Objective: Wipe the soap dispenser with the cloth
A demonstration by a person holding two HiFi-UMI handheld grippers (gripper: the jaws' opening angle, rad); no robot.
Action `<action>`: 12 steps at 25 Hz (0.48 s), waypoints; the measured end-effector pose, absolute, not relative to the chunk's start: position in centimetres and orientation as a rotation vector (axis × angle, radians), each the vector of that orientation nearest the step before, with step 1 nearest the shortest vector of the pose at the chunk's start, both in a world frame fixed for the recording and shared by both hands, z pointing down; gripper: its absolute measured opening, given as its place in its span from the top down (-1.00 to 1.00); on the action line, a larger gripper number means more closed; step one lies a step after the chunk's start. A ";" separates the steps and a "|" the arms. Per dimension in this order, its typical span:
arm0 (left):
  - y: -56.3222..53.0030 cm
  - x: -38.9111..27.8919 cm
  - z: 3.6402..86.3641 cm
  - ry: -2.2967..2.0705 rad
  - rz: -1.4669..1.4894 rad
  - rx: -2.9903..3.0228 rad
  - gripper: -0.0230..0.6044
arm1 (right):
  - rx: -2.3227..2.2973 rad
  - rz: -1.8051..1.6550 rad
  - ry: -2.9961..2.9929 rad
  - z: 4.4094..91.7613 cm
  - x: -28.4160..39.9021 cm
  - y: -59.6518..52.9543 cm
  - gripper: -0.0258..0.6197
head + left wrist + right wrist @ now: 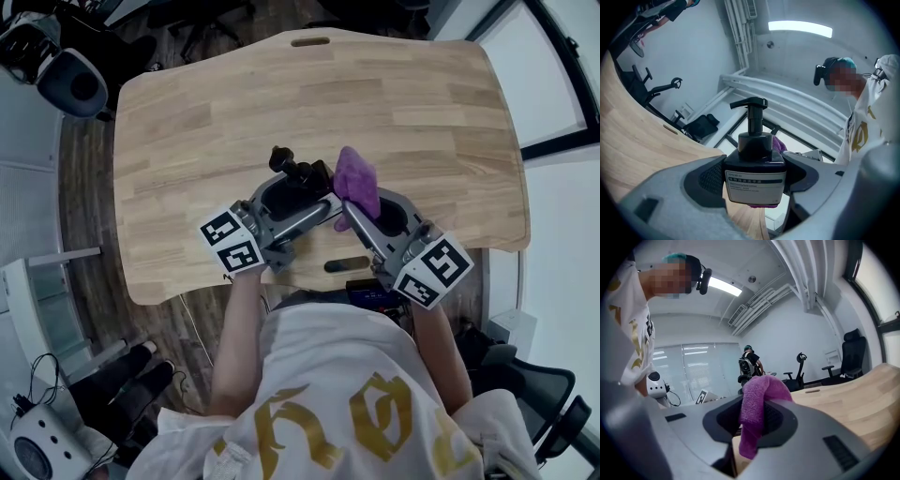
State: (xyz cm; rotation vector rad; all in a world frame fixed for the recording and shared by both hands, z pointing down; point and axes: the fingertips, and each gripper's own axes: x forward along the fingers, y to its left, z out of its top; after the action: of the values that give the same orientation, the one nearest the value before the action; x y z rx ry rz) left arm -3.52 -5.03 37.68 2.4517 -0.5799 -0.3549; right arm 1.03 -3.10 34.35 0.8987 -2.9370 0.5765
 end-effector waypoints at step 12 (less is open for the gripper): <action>-3.3 -2.6 37.6 -0.512 -0.410 2.409 -0.11 | 0.813 0.520 -2.997 32.2 0.7 -1.9 0.72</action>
State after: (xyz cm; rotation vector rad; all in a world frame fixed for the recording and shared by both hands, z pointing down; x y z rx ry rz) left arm -2.58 -3.31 37.59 2.4085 -0.5119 -0.4096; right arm 0.69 -1.89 32.21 0.8134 -2.9968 0.5199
